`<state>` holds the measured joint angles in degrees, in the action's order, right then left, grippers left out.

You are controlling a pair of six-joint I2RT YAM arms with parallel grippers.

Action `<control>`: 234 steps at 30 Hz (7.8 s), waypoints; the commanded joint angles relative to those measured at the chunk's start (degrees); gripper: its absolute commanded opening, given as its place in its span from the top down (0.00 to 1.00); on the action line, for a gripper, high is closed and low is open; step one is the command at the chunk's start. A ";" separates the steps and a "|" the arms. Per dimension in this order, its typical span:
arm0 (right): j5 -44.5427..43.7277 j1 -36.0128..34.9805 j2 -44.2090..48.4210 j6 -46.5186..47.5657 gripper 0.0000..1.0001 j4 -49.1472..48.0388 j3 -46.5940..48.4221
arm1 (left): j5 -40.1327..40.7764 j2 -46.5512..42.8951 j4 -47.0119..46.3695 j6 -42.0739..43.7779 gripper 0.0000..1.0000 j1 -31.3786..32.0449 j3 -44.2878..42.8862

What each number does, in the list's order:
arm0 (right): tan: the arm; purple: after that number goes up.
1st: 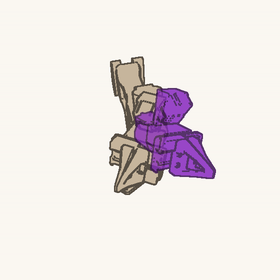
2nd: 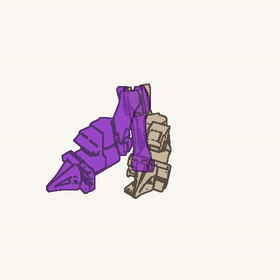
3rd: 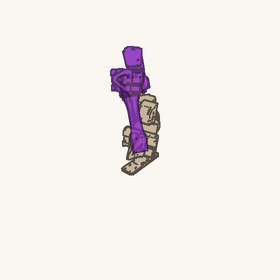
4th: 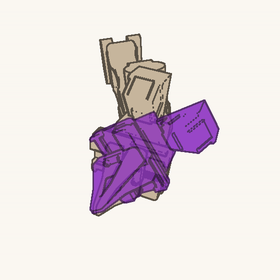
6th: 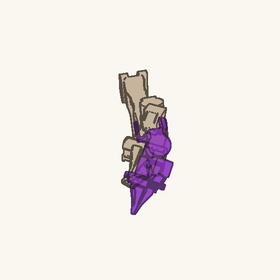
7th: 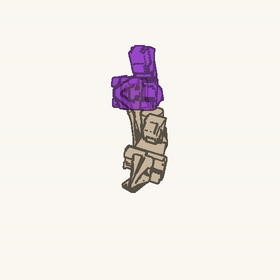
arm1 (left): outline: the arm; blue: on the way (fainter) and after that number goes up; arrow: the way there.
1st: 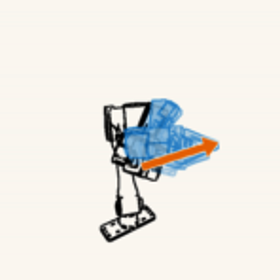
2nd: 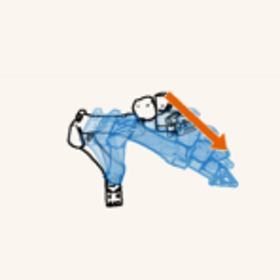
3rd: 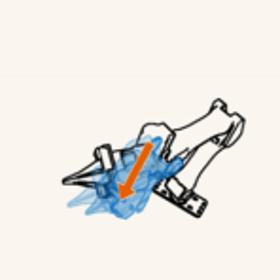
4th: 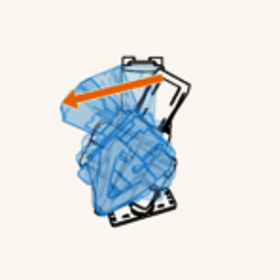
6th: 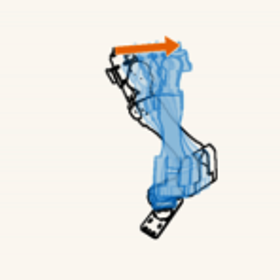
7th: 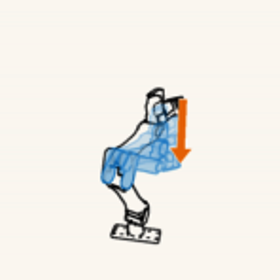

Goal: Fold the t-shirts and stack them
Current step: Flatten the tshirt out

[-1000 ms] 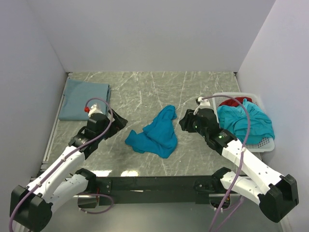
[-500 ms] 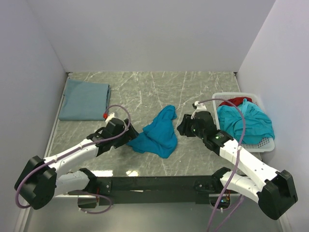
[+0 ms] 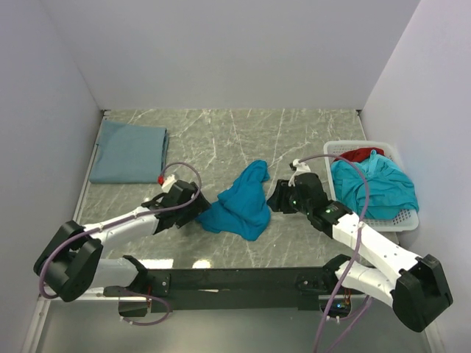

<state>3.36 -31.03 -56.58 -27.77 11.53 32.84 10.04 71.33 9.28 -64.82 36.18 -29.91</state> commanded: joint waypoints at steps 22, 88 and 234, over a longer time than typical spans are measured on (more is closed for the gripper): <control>-1.25 -3.07 -18.12 -8.26 0.58 -9.77 -0.32 | 5.07 -2.77 1.54 -2.51 0.99 0.20 0.64; 6.05 16.87 -19.58 12.04 1.00 6.15 79.53 | -0.21 9.02 -0.48 31.51 0.87 -22.91 -77.70; 1.73 17.66 -50.45 -1.41 0.06 8.86 32.36 | -11.43 9.25 -10.68 11.64 0.01 -13.85 -4.18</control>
<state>2.76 -16.05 -101.93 -31.48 20.71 62.08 1.67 75.64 2.04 -56.16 23.81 -31.07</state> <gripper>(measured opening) 0.939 0.994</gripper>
